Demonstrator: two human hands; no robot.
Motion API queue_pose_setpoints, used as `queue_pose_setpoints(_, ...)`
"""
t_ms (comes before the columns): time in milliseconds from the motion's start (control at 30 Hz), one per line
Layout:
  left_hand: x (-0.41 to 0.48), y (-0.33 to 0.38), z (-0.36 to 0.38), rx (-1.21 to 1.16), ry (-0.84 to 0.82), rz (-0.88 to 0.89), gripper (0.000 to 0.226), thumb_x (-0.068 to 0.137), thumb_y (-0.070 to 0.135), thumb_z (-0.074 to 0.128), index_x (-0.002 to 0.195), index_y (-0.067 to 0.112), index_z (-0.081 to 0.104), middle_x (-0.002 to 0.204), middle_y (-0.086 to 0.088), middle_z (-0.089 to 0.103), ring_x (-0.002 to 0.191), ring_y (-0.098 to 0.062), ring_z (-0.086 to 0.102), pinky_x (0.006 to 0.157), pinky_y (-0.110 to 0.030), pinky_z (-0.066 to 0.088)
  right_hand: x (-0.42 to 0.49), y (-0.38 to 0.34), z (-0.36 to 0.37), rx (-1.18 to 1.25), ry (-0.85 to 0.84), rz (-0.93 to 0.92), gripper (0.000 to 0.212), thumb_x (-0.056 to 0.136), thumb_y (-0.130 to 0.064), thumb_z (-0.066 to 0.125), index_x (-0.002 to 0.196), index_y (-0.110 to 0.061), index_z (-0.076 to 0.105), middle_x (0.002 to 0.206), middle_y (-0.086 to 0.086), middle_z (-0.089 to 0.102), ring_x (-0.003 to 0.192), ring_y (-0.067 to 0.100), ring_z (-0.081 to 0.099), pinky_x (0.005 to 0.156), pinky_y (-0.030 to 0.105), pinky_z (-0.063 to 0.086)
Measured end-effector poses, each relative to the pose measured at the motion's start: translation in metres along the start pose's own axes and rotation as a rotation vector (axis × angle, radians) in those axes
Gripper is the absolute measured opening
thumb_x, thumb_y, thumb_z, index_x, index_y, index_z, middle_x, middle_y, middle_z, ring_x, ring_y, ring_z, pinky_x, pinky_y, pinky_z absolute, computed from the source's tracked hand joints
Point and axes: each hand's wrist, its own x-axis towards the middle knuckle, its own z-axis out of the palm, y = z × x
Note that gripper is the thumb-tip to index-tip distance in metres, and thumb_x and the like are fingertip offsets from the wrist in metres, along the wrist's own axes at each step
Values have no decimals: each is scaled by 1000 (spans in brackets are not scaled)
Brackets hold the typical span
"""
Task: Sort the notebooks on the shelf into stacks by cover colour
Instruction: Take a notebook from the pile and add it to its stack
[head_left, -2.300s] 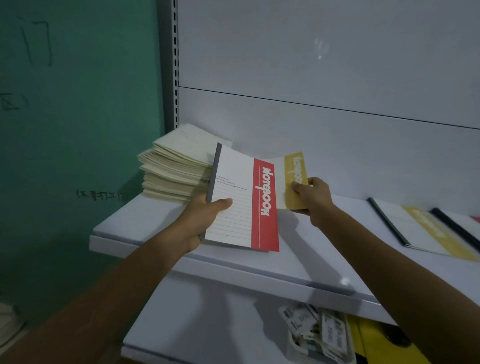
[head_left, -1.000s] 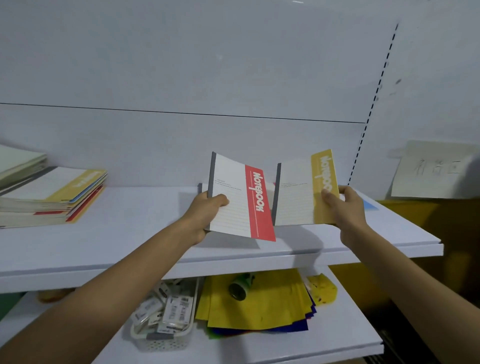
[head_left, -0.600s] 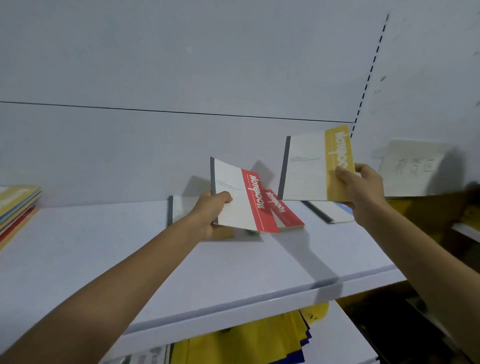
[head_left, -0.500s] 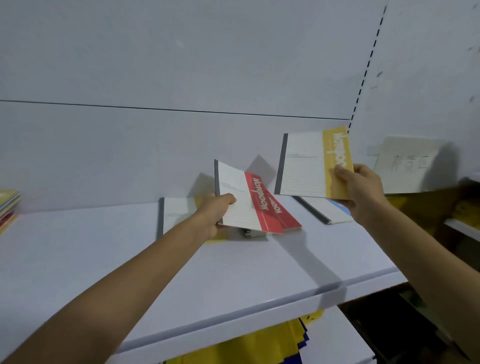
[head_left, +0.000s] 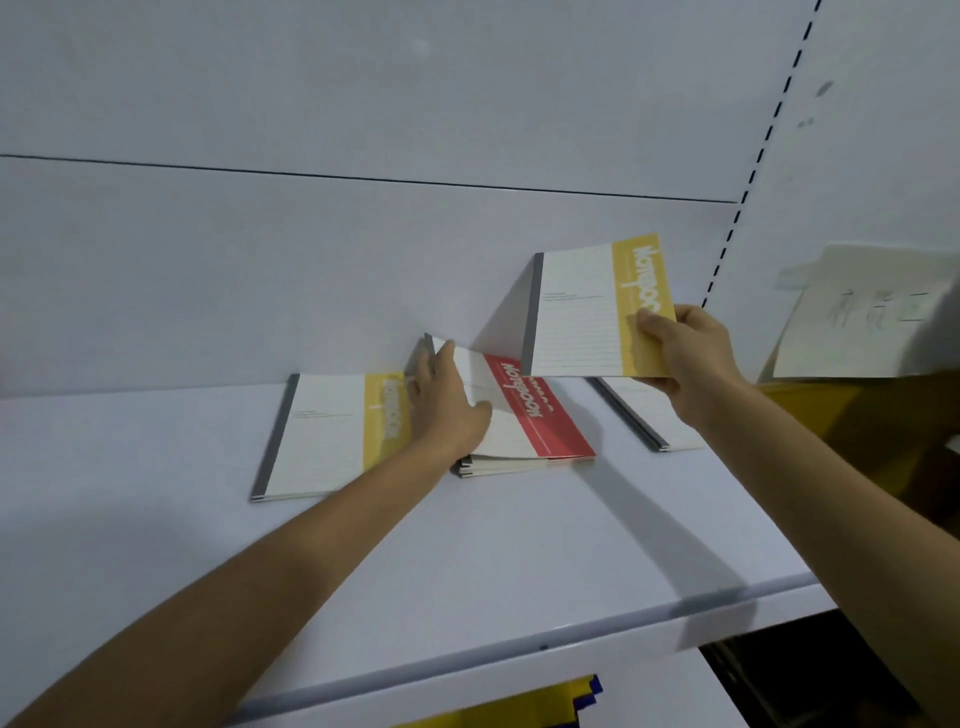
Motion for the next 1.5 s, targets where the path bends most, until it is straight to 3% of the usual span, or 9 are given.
queue_pose_setpoints(133, -17, 2, 5, 336, -65, 338, 44, 92, 40, 52, 132, 24, 51, 149, -1, 33, 140, -22, 25, 112, -40, 26, 7, 5, -7, 44, -30, 43, 11, 92, -15, 61, 87, -17, 51, 91, 3, 62, 76, 16, 62, 55, 30, 52)
queue_pose_setpoints(233, -33, 3, 15, 460, -297, 536, 60, 86, 70, 30, 128, 34, 54, 132, 10, 54, 121, -13, 46, 101, -38, 39, 9, 7, -13, 84, -72, 77, 9, 92, -15, 61, 89, -15, 52, 92, 3, 64, 76, 15, 64, 57, 29, 53)
queue_pose_setpoints(433, -31, 6, 20, 496, -361, 664, 49, 97, 44, 45, 142, 25, 41, 147, 7, 42, 133, -12, 37, 109, -28, 30, 9, 10, -13, 111, -171, 135, 7, 93, -15, 60, 95, -13, 54, 93, 5, 66, 79, 17, 65, 63, 31, 54)
queue_pose_setpoints(667, -27, 0, 5, 488, -391, 602, 48, 97, 39, 49, 142, 29, 41, 148, 13, 40, 136, -8, 34, 105, -18, 24, 10, 15, -13, 139, -245, 177, 7, 93, -13, 59, 95, -11, 53, 93, 6, 66, 78, 18, 65, 60, 30, 54)
queue_pose_setpoints(867, -26, -5, 2, 514, -352, 601, 55, 92, 51, 50, 143, 33, 39, 153, 11, 30, 142, -12, 22, 114, -30, 22, 6, 16, -6, 157, -326, 217, 8, 93, -14, 60, 92, -12, 53, 90, 7, 67, 77, 18, 65, 58, 29, 52)
queue_pose_setpoints(1100, -51, -27, -42, -163, -30, 179, 32, 100, 32, 37, 117, 25, 63, 115, -1, 63, 104, -13, 56, 93, -28, 42, -7, 20, 30, 141, -460, 259, 10, 92, -17, 61, 98, -12, 54, 98, 9, 68, 80, 19, 66, 62, 31, 53)
queue_pose_setpoints(1300, -55, -31, -113, -635, 99, -135, 39, 100, 48, 27, 121, 28, 52, 106, 1, 68, 97, -16, 66, 85, -32, 52, -46, 29, 100, 98, -568, 261, 12, 93, -16, 60, 101, -11, 53, 95, 8, 65, 75, 18, 63, 55, 29, 52)
queue_pose_setpoints(1433, -56, -47, -143, -500, 84, -129, 13, 98, 27, 49, 101, 28, 62, 99, 5, 68, 91, -13, 64, 70, -24, 54, -71, 40, 141, -65, -594, 233, 16, 92, -12, 60, 105, -4, 55, 92, 11, 64, 69, 21, 64, 51, 31, 55)
queue_pose_setpoints(1500, -52, -60, -151, -430, 71, -147, 17, 96, 16, 51, 93, 30, 58, 90, 9, 65, 82, -9, 61, 70, -23, 51, -79, 48, 155, -198, -604, 212, 19, 90, -11, 60, 105, 0, 58, 92, 13, 65, 70, 26, 66, 65, 38, 59)
